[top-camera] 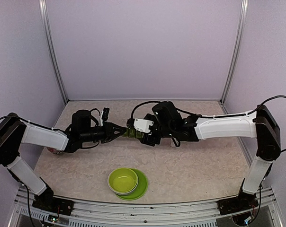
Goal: Sort the pills into containers
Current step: Open the lid of the pill container from the compartment of the pill container.
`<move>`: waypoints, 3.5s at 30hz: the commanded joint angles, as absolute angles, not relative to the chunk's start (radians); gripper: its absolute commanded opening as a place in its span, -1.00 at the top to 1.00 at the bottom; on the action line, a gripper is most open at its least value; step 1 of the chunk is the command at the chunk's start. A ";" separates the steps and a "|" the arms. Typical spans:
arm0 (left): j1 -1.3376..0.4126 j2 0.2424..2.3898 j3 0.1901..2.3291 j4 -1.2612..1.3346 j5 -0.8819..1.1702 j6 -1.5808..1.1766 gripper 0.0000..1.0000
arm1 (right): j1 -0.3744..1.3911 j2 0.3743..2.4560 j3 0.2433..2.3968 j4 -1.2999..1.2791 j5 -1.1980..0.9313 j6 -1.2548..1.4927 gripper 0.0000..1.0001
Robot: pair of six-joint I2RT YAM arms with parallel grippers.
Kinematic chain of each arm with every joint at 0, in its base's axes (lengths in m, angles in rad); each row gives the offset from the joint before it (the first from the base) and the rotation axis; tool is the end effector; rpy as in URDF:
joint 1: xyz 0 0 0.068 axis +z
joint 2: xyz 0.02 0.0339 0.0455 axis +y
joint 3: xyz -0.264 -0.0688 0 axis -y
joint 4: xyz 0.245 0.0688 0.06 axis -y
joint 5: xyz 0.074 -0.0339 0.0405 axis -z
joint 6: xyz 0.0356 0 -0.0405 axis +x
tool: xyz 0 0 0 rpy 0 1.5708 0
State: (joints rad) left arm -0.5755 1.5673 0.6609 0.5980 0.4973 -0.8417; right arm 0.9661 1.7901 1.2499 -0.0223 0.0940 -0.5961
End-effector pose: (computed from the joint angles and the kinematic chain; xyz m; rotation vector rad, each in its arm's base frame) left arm 0.2573 -0.1872 0.1896 0.1062 2.1047 -1.3850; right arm 0.2364 0.3362 0.2383 -1.4618 1.5530 0.1178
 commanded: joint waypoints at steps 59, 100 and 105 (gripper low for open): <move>-0.597 1.564 0.649 0.629 0.535 -0.818 0.64 | 0.922 1.849 1.310 0.047 0.276 -0.517 -0.59; -0.611 1.550 0.702 0.552 0.577 -0.721 0.63 | 0.881 1.914 1.416 -0.207 0.035 -0.557 -0.61; -0.611 1.551 0.706 0.541 0.569 -0.721 0.64 | 0.876 1.883 1.410 -0.169 0.083 -0.541 -0.63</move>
State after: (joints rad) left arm -0.6064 1.5734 0.6678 0.5312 0.5690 -0.7345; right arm 0.8848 1.9045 1.3926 -0.1829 0.0525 -0.5564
